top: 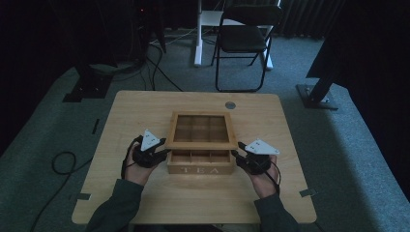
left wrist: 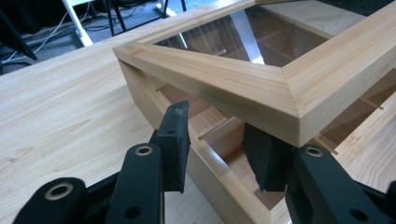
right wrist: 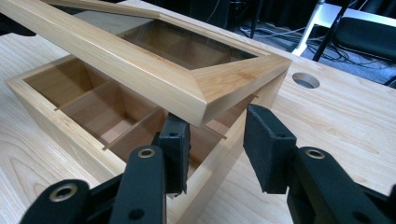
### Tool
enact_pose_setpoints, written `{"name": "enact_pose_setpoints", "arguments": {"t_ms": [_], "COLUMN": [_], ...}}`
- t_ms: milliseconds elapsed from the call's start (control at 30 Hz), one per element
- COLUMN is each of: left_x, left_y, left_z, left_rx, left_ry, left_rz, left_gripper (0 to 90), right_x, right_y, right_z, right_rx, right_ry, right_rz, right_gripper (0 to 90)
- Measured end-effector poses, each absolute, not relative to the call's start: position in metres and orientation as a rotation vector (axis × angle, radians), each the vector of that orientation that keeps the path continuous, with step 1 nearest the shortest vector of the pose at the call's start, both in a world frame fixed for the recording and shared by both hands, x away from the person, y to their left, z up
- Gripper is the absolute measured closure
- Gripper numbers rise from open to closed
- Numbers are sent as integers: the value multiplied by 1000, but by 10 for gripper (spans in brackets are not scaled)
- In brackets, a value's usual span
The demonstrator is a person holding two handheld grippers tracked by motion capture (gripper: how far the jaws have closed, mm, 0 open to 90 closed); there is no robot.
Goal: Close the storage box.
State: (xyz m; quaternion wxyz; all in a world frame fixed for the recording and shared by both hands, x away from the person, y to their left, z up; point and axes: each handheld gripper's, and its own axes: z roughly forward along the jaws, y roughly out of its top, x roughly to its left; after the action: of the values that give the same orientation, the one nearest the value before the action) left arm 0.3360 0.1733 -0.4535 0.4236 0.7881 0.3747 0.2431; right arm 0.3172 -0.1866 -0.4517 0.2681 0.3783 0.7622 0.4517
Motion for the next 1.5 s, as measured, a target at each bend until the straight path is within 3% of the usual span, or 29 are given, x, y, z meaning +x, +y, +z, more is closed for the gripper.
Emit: {"name": "enact_pose_setpoints", "arguments": {"t_ms": [1500], "left_x": [314], "left_y": [172], "left_z": [-484], "left_rx": [2005], "left_ry": [967], "left_rz": [537], "left_gripper": [575], "right_x": [302], "right_y": [-191], "right_z": [-487], "right_rx": [1098], "right_ry": [2086], "right_rz": [1178], "right_gripper": [553]}}
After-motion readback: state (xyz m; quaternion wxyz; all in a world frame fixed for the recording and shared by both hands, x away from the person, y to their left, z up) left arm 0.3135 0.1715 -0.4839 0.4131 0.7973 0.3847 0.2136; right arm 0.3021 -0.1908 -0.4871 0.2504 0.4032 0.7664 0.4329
